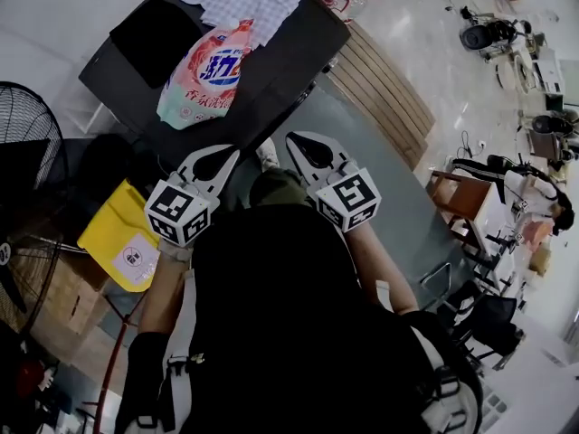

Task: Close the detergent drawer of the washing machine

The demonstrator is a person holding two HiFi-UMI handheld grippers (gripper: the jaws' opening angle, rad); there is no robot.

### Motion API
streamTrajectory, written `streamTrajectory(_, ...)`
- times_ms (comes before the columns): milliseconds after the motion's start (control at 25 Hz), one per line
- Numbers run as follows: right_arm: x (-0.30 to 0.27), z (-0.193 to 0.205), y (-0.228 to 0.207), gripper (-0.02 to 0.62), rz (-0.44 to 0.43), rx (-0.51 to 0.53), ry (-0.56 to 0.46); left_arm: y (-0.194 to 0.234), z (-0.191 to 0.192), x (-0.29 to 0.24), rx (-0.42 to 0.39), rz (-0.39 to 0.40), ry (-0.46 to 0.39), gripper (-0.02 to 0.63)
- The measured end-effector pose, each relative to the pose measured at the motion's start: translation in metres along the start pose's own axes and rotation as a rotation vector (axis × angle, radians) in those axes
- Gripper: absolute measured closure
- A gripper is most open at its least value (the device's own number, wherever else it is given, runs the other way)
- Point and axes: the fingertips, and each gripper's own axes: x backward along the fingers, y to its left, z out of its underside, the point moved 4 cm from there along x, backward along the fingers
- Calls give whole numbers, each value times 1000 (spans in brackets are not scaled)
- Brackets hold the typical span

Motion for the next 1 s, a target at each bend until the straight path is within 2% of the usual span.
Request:
streamTrajectory(520,45,-78,-16,577,52,66,-148,-18,-90,-13,-154,-26,-143,594)
streamTrajectory(640,47,-83,-20,577,62,98,-161,-20,-104,-14,-192,-49,-157,594)
streamTrajectory(1000,45,-94,-26,577,58,97,-201,-23,-126,-17,-267,-95,-182,594)
